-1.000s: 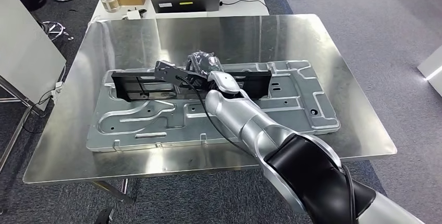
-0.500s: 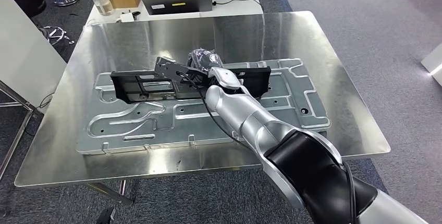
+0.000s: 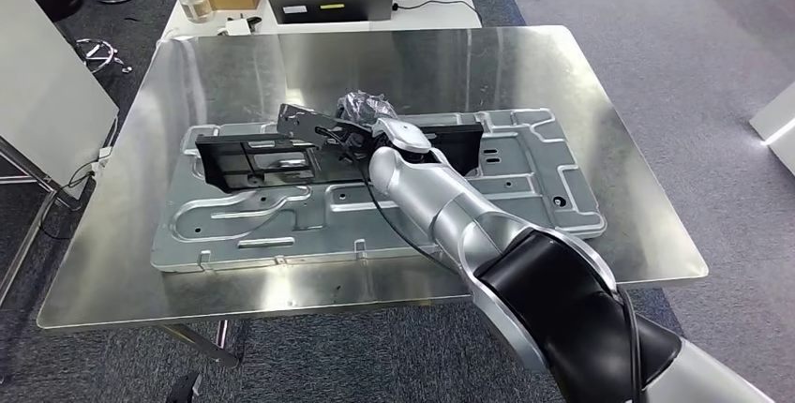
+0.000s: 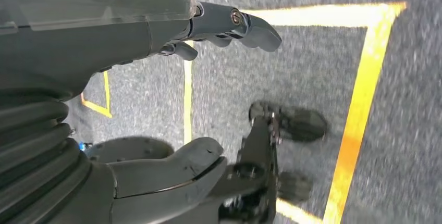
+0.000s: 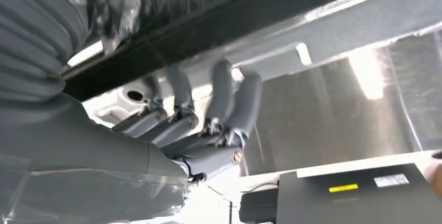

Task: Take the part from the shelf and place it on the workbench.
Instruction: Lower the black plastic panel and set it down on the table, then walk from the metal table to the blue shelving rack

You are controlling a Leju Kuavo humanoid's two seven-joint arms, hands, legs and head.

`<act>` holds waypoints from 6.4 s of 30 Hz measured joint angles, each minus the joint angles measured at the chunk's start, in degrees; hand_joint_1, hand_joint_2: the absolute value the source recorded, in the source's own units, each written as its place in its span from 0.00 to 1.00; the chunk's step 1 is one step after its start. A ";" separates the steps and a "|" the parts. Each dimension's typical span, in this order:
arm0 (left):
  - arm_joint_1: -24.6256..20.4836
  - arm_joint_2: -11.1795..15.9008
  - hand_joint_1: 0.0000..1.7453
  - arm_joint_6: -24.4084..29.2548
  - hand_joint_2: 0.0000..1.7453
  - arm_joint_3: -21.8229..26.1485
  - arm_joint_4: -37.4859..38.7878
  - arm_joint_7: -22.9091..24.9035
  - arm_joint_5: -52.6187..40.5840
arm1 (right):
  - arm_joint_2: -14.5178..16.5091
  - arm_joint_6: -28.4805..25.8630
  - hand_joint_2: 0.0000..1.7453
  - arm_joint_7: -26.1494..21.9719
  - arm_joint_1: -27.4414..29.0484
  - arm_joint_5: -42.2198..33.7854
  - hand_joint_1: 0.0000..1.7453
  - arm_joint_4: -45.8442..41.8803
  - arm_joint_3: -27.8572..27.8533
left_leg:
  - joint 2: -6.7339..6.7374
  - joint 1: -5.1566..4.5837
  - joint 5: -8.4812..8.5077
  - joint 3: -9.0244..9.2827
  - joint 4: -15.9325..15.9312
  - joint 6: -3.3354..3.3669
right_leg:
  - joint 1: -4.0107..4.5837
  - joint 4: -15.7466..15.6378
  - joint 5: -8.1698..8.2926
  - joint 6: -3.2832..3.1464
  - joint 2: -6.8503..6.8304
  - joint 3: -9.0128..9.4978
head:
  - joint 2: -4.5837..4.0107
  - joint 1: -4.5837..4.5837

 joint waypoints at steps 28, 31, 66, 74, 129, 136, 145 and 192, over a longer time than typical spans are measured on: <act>0.19 -0.05 0.00 -0.29 0.00 0.13 0.02 -0.05 0.78 | 0.28 -6.08 0.00 -2.23 -1.00 1.86 0.00 -0.41 -0.21 | 0.12 -0.04 0.18 0.68 -0.80 0.27 | 0.30 6.98 -4.68 -0.29 0.20 -3.04 | 0.00 -0.01; 0.49 -0.10 0.00 -0.38 0.00 0.15 0.02 -0.57 1.05 | 0.33 -13.61 0.00 -5.73 -1.04 2.47 0.00 -2.98 -0.22 | 0.04 0.14 -0.21 0.64 -0.27 -0.24 | -0.11 -1.43 0.33 -0.17 0.06 1.02 | 0.00 -0.01; 5.12 0.52 0.00 0.41 0.00 4.92 0.00 -6.75 7.20 | -2.28 -35.43 0.00 -28.93 42.14 -23.95 0.00 -67.40 20.13 | 0.20 -0.22 2.78 -1.97 -0.07 -1.63 | 0.52 -8.86 -2.46 -1.23 0.29 10.08 | 0.00 -0.03; 5.30 0.70 0.00 0.43 0.00 5.61 0.00 -6.72 7.20 | -2.39 -35.28 0.00 -28.92 42.88 -23.98 0.00 -68.12 20.41 | 0.17 0.12 -8.67 -6.01 16.16 -3.17 | 0.53 -9.30 2.20 -3.43 -0.15 4.90 | 0.00 -0.04; 7.90 2.15 0.00 -1.92 0.00 10.95 -0.05 -8.26 8.82 | -12.36 -34.25 0.00 -18.25 60.13 -19.51 0.00 4.94 -29.13 | -4.79 -1.82 -3.27 3.65 -0.66 1.08 | 0.89 -10.99 0.02 -2.90 2.36 8.94 | 0.00 -0.16; 7.54 2.22 0.00 -1.86 0.00 10.88 -0.09 -7.84 8.46 | -12.78 -25.23 0.00 -4.17 62.17 -20.46 0.00 9.04 -32.05 | -0.19 -0.40 -9.42 -2.94 13.43 -1.48 | 0.18 -11.76 0.35 -2.79 -2.74 9.13 | 0.00 -0.42; 7.32 2.42 0.00 -1.65 0.00 10.42 -0.11 -7.10 8.10 | -13.07 -20.10 0.00 -0.83 62.12 -23.09 0.00 9.95 -35.64 | 1.20 -0.49 -3.30 3.82 -0.82 0.70 | -0.20 -9.15 -1.52 0.40 -4.62 8.75 | 0.00 -0.36; 13.55 1.11 0.00 1.98 0.00 5.85 0.55 -12.14 0.61 | -11.48 -19.60 0.00 -7.18 62.94 -29.08 0.00 10.47 -42.77 | -6.40 -0.78 -2.27 2.09 -0.37 -0.75 | -0.32 -9.97 -2.12 -1.10 3.19 10.18 | 0.00 -0.42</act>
